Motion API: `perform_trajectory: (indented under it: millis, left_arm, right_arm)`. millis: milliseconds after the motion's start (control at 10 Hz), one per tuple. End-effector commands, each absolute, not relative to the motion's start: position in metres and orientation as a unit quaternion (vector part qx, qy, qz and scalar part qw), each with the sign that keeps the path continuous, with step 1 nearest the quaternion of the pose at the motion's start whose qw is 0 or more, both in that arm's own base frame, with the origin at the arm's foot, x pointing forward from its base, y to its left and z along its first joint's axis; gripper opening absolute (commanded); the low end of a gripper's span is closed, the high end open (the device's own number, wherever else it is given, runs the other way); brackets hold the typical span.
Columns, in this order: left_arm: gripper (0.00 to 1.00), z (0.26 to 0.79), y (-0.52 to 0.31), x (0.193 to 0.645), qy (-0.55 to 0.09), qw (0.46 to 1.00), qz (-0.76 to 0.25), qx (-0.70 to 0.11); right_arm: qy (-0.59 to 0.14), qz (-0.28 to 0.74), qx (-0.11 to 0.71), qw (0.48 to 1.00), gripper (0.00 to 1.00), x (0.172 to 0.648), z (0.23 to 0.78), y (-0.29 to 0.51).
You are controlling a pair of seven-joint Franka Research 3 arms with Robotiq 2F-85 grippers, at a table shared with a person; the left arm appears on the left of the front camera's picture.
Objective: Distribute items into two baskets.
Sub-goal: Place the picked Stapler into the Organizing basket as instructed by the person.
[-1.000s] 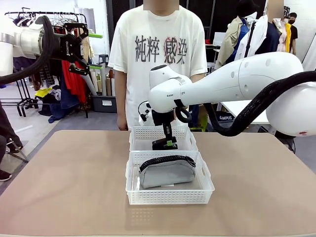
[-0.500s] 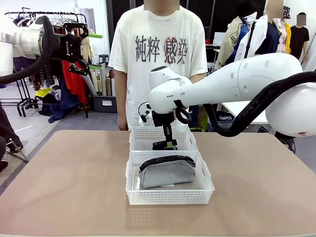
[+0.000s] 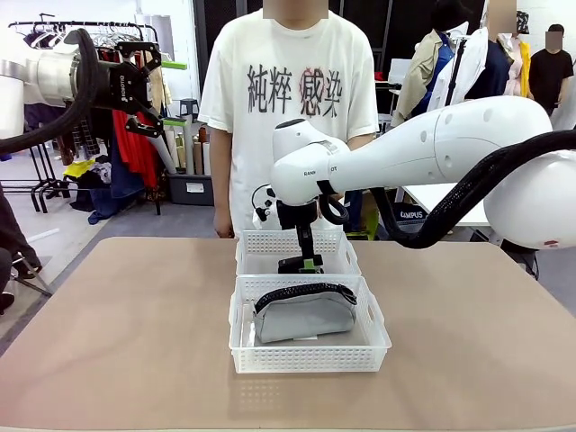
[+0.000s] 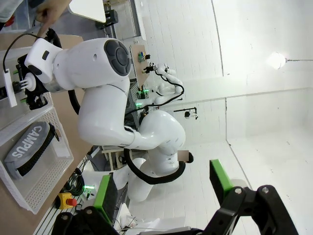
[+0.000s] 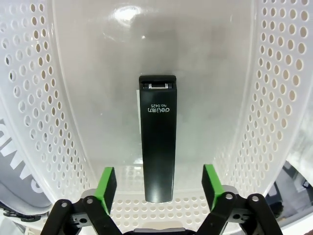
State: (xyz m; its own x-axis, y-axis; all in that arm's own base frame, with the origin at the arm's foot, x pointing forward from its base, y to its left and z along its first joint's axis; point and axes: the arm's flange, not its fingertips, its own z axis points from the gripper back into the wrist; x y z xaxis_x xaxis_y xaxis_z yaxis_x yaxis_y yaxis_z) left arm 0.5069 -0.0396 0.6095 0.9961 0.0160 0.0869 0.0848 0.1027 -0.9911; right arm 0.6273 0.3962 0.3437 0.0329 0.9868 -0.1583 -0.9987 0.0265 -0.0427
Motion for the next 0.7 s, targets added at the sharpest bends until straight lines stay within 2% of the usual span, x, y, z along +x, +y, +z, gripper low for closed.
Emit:
perform_trajectory:
  millis: [0, 600]
  left_arm:
    - [1.00, 0.611, -0.038, 0.505, -0.035, 0.740, -0.025, -0.671]
    - [1.00, 0.611, -0.038, 0.505, -0.035, 0.740, -0.025, -0.671]
  right_arm:
    - [0.038, 0.698, -0.045, 0.714, 1.00, 0.633, 0.363, 0.400]
    - [0.005, 0.661, 0.003, 0.750, 1.00, 0.636, 0.397, 0.393]
